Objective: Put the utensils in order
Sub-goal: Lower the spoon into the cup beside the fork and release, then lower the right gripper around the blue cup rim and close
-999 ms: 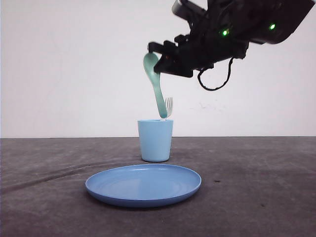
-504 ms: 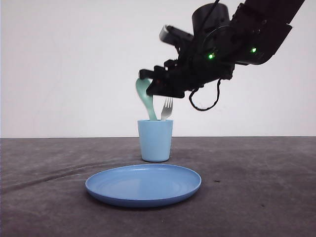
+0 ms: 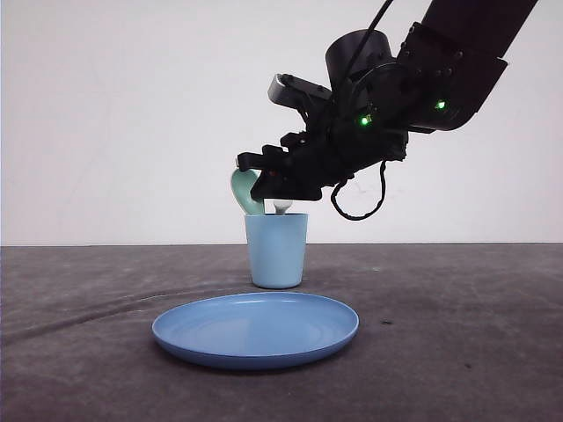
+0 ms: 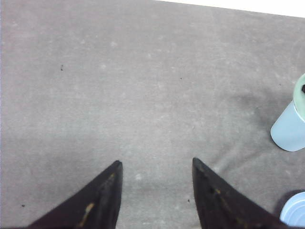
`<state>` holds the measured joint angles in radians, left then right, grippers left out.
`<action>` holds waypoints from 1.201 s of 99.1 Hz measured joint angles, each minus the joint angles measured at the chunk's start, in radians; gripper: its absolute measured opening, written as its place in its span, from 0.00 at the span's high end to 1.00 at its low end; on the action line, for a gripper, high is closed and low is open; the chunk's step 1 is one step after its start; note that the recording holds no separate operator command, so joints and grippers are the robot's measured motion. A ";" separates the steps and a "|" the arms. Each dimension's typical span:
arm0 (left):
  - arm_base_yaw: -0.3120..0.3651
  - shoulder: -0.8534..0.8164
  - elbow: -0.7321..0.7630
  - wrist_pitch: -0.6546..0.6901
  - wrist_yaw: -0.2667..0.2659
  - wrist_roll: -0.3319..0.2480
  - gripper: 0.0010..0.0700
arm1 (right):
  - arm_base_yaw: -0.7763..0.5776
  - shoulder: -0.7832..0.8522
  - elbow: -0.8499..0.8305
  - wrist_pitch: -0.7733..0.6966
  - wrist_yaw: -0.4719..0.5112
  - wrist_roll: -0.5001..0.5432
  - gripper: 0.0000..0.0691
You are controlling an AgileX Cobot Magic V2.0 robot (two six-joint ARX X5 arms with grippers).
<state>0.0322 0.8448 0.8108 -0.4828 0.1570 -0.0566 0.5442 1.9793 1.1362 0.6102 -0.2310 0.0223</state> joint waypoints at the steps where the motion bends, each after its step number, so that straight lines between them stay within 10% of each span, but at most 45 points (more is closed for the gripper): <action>1: 0.000 0.000 0.000 0.000 0.000 0.000 0.62 | 0.000 0.000 0.000 0.000 0.000 0.000 0.86; 27: 0.000 0.000 0.000 0.000 0.000 0.000 0.62 | 0.000 -0.017 0.000 -0.019 -0.004 0.000 0.34; 95: 0.000 0.000 0.000 0.000 0.000 0.000 0.62 | -0.084 -0.442 0.005 -0.757 -0.005 0.000 0.31; 119: 0.000 0.000 0.000 0.000 0.000 0.000 0.62 | -0.089 -0.444 -0.051 -0.778 -0.008 0.000 0.29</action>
<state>0.0322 0.8448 0.8108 -0.4824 0.1570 -0.0563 0.4557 1.5352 1.0851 -0.1677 -0.2394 0.0227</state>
